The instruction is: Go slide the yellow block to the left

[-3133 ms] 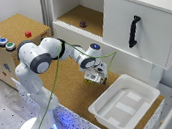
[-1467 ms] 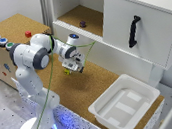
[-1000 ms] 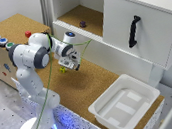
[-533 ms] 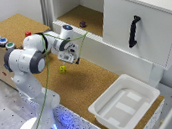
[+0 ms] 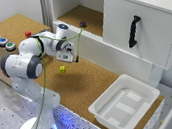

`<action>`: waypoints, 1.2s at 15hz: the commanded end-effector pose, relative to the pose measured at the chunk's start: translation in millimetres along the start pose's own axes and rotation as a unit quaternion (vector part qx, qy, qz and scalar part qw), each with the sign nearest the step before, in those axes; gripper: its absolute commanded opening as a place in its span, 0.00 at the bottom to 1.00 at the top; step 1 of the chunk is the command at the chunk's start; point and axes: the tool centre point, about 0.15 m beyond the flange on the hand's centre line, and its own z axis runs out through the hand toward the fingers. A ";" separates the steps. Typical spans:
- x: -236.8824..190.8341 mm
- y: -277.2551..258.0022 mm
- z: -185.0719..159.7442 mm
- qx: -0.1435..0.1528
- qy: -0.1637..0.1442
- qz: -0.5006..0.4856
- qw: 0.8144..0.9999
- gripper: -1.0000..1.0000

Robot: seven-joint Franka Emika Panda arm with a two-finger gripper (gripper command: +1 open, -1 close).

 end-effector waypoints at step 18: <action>22.9 35.3 38.9 -0.118 -0.003 0.034 0.992 0.00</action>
